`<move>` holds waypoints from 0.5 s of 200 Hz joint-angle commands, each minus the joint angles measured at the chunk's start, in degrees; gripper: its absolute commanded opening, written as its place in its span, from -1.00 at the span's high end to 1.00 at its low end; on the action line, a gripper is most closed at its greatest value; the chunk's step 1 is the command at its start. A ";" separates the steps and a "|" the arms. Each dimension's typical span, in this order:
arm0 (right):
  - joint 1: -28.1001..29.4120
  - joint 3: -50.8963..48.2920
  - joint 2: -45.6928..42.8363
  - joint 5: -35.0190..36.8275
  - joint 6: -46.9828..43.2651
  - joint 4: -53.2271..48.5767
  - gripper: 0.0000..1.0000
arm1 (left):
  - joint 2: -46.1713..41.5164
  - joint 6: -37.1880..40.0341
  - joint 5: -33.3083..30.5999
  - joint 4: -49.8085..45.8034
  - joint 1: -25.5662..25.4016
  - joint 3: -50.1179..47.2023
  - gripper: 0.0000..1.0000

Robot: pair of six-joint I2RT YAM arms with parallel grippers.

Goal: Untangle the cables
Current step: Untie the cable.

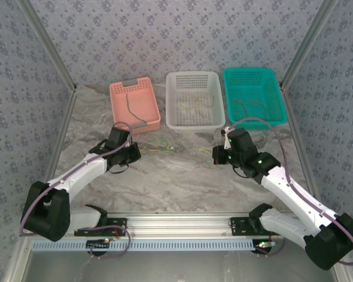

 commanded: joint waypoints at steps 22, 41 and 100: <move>5.03 0.16 9.76 5.22 0.60 0.59 1.00 | 4.26 -1.70 -8.01 -2.21 -1.63 -0.31 1.00; 6.36 -0.48 11.92 7.09 1.83 2.70 1.00 | 4.96 -2.36 -8.35 -1.96 -2.56 -0.21 1.00; 5.19 -1.04 12.17 13.79 3.30 -3.07 1.00 | 6.52 -3.34 -14.49 -5.78 -2.51 1.53 1.00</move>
